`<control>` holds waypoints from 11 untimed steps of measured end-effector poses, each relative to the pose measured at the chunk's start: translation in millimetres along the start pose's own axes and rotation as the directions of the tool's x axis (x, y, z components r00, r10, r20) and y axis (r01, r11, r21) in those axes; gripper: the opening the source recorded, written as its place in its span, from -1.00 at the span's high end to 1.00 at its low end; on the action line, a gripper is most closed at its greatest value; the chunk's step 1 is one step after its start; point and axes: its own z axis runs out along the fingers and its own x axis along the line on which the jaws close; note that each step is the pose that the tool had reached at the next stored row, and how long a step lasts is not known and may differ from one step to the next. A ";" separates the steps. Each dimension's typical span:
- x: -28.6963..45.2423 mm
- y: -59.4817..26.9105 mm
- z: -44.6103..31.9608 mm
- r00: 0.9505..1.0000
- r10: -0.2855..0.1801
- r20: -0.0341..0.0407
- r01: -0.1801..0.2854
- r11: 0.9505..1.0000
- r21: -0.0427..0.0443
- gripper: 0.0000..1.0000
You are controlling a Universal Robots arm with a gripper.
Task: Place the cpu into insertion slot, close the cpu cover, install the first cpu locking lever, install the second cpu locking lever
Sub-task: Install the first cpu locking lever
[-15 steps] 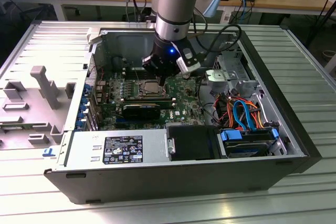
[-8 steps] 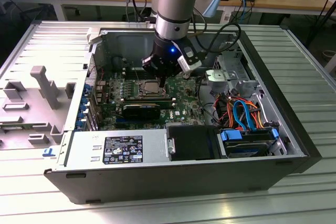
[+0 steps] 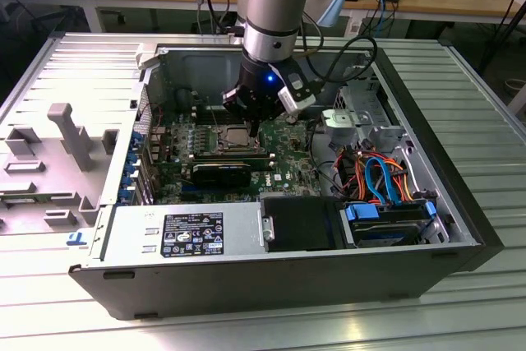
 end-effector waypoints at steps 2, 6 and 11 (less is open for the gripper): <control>0.2 0.0 -1.7 1.000 0.000 0.000 0.000 1.000 0.000 0.78; 0.4 0.1 -4.5 1.000 0.000 0.000 0.000 1.000 0.000 0.78; 0.5 0.1 -5.0 1.000 0.000 0.000 0.000 1.000 0.000 0.78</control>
